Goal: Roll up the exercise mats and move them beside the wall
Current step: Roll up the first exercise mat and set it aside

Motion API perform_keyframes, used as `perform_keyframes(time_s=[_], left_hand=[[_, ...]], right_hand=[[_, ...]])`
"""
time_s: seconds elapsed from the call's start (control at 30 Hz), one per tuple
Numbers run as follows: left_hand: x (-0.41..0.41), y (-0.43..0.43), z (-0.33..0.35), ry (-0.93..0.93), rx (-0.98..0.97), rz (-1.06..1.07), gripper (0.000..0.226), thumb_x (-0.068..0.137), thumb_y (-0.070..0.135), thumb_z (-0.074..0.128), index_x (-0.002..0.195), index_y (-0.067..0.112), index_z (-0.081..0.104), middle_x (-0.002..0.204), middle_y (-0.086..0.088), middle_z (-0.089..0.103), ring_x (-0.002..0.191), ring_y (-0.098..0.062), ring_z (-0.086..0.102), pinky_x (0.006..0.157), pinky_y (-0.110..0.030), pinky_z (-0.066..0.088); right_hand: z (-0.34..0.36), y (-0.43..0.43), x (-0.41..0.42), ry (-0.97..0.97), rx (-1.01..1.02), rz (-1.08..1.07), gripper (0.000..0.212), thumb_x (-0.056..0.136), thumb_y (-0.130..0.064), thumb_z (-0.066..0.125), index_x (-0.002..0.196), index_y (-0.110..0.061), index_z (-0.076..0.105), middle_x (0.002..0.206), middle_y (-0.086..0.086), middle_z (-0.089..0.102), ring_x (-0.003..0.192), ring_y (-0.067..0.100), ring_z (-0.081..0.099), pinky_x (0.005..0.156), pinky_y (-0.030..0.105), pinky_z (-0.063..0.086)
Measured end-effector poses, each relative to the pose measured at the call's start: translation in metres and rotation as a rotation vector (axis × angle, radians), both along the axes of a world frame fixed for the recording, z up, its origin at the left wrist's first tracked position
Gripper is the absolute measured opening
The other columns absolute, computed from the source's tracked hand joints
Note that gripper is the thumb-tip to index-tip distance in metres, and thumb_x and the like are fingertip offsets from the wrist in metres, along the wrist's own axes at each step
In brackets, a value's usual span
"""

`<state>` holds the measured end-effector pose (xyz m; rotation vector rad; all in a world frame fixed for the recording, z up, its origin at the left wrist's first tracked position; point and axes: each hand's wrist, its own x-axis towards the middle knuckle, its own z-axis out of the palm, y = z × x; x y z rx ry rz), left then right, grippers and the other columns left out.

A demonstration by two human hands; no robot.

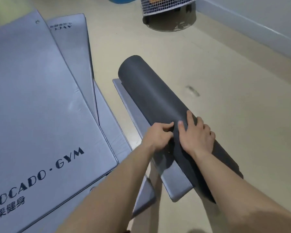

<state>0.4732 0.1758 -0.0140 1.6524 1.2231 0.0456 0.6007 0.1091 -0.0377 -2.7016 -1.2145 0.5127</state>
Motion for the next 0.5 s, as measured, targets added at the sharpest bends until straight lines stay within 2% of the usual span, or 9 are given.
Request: perform_keyframes(time_s=[0.03,0.07,0.1,0.13,0.2,0.23,0.3,0.37,0.5], left_hand=[[-0.001,0.018,0.003,0.02,-0.038,0.007,0.041,0.094,0.013,0.057,0.128,0.028,0.075,0.117,-0.002,0.078,0.09,-0.016,0.072,0.084,-0.03,0.058],[-0.002,0.037,0.007,0.084,0.021,0.005,0.034,0.093,0.015,0.057,0.114,0.028,0.08,0.105,-0.001,0.08,0.082,-0.016,0.072,0.079,-0.032,0.061],[0.0,0.057,0.011,0.186,0.179,-0.009,0.03,0.093,0.02,0.055,0.106,0.029,0.08,0.101,0.003,0.08,0.084,-0.018,0.073,0.08,-0.034,0.061],[0.004,0.076,0.013,0.285,0.389,-0.007,0.029,0.093,0.025,0.053,0.108,0.031,0.077,0.107,0.006,0.078,0.095,-0.02,0.071,0.084,-0.036,0.06],[0.017,0.109,0.014,0.361,0.678,-0.024,0.037,0.099,0.036,0.049,0.132,0.031,0.063,0.136,0.001,0.064,0.123,-0.026,0.058,0.096,-0.039,0.052],[0.027,0.123,0.01,0.38,0.733,-0.09,0.046,0.101,0.042,0.046,0.145,0.03,0.053,0.151,-0.002,0.052,0.138,-0.028,0.046,0.106,-0.043,0.045],[0.049,0.143,-0.004,0.476,0.766,-0.292,0.061,0.104,0.054,0.037,0.16,0.032,0.032,0.17,-0.003,0.023,0.157,-0.03,0.015,0.124,-0.052,0.021],[0.062,0.151,-0.031,0.488,0.769,-0.333,0.065,0.103,0.061,0.029,0.163,0.037,0.023,0.175,0.001,0.007,0.16,-0.029,-0.004,0.127,-0.058,0.002],[0.07,0.155,-0.072,0.458,0.852,-0.27,0.066,0.1,0.06,0.03,0.162,0.039,0.026,0.175,0.002,0.006,0.16,-0.029,-0.005,0.126,-0.058,-0.003]], right_hand=[[-0.002,-0.001,0.0,-0.047,0.02,-0.015,0.063,0.104,-0.059,0.018,0.162,-0.034,0.015,0.157,0.011,0.039,0.132,0.038,0.046,0.106,0.051,0.036],[-0.007,-0.002,0.002,-0.097,0.038,-0.024,0.062,0.104,-0.057,0.018,0.162,-0.033,0.019,0.154,0.011,0.043,0.127,0.037,0.049,0.103,0.05,0.038],[-0.012,-0.002,0.003,-0.14,0.051,-0.029,0.062,0.104,-0.056,0.019,0.161,-0.032,0.022,0.151,0.012,0.046,0.123,0.036,0.051,0.1,0.049,0.039],[-0.015,-0.002,0.004,-0.162,0.057,-0.03,0.061,0.104,-0.056,0.021,0.16,-0.031,0.025,0.147,0.012,0.049,0.12,0.036,0.053,0.098,0.049,0.04],[-0.021,-0.002,0.002,-0.183,0.059,-0.022,0.062,0.103,-0.055,0.026,0.158,-0.028,0.03,0.143,0.014,0.051,0.115,0.037,0.053,0.096,0.049,0.04],[-0.024,-0.003,0.0,-0.197,0.052,-0.019,0.062,0.103,-0.054,0.028,0.158,-0.026,0.03,0.144,0.016,0.05,0.116,0.037,0.052,0.097,0.051,0.039],[-0.033,-0.005,-0.002,-0.211,0.03,-0.028,0.063,0.103,-0.053,0.03,0.159,-0.025,0.03,0.149,0.019,0.044,0.123,0.04,0.048,0.102,0.055,0.036],[-0.041,-0.003,-0.002,-0.205,0.013,-0.045,0.063,0.103,-0.051,0.031,0.159,-0.023,0.031,0.153,0.021,0.041,0.129,0.042,0.044,0.106,0.058,0.032],[-0.052,0.005,0.005,-0.177,0.001,-0.041,0.061,0.103,-0.05,0.034,0.157,-0.021,0.034,0.152,0.022,0.041,0.13,0.043,0.044,0.108,0.059,0.03]])
